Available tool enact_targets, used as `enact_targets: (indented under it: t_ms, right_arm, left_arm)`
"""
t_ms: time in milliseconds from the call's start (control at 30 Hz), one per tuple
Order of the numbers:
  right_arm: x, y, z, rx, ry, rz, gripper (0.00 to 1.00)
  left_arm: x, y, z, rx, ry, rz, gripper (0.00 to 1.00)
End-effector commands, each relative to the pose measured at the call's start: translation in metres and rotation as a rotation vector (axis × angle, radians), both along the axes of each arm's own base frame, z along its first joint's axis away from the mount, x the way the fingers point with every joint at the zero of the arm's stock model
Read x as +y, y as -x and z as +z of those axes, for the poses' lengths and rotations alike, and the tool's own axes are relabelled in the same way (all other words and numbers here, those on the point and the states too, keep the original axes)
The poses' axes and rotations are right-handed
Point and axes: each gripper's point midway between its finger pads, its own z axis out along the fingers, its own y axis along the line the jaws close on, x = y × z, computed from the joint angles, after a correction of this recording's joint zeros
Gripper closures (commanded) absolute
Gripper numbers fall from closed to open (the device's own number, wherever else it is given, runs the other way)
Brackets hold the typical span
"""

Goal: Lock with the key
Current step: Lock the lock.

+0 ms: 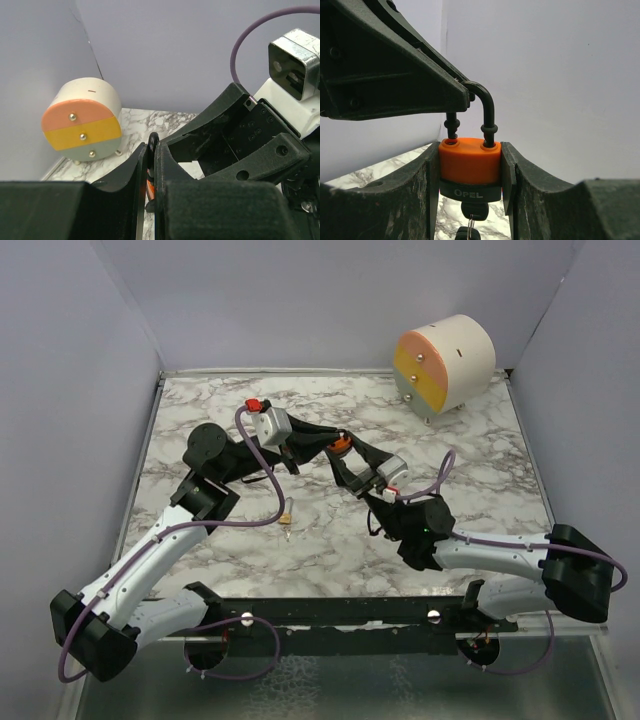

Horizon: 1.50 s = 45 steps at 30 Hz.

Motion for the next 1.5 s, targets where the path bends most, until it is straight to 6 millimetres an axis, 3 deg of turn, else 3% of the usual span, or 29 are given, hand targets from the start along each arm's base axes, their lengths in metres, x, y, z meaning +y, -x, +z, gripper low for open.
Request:
enact_targets:
  t_ms: [0, 900, 1467]
  right_arm:
    - [-0.024, 0.013, 0.052, -0.128, -0.168, -0.023, 0.99]
    - [-0.048, 0.026, 0.099, -0.228, -0.274, -0.058, 0.99]
    - [-0.058, 0.047, 0.13, -0.389, -0.345, -0.074, 0.99]
  left_arm:
    - [-0.01, 0.014, -0.009, 0.049, -0.024, -0.078, 1.0]
    - [-0.014, 0.007, -0.043, 0.11, -0.096, -0.014, 1.0]
    - [-0.014, 0.001, -0.076, 0.191, -0.141, 0.015, 1.0]
